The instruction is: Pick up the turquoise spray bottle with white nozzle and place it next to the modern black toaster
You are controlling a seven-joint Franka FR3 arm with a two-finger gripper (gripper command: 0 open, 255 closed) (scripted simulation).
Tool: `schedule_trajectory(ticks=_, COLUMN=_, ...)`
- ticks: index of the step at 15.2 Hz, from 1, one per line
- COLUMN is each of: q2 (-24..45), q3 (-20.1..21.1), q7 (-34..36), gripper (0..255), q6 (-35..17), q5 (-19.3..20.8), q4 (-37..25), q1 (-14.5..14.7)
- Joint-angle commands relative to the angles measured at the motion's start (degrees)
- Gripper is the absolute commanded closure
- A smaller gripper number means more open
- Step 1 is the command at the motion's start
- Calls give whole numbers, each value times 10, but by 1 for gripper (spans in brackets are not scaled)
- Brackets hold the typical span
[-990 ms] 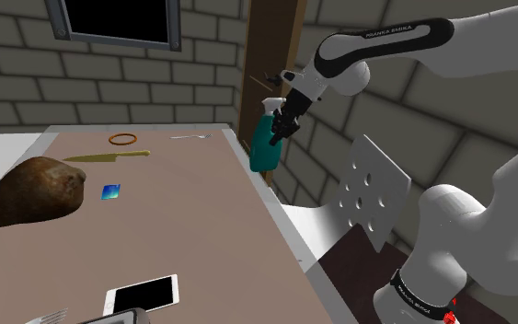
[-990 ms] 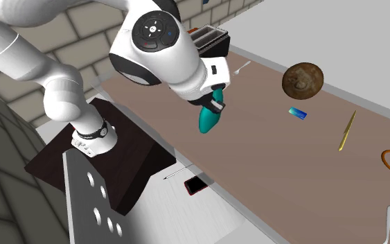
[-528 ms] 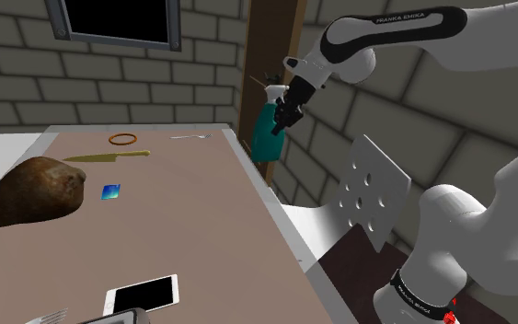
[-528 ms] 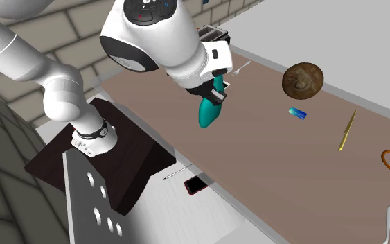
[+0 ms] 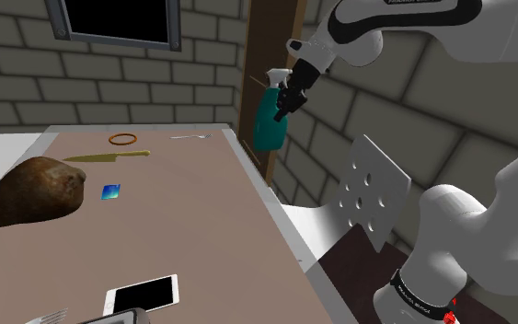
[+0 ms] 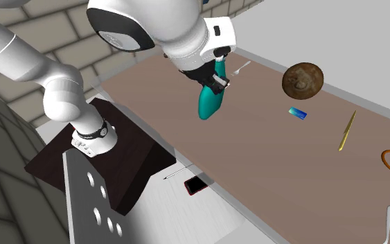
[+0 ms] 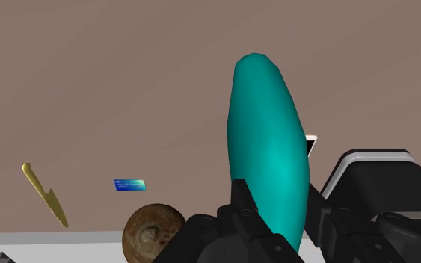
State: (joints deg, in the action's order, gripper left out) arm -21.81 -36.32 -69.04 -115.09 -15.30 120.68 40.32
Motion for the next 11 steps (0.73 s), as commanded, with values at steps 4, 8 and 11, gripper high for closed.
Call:
schedule_trajectory(ticks=4, q2=2, q3=3, q7=14, gripper=255, q6=34, q5=3, q4=-38, q1=1)
schedule_trajectory(ticks=8, q2=4, q3=5, q7=24, gripper=255, q6=60, q5=4, q4=-68, q1=3)
schedule_trajectory(ticks=11, q2=-39, q3=52, q7=72, gripper=255, q6=38, q5=22, q4=-20, q1=-2)
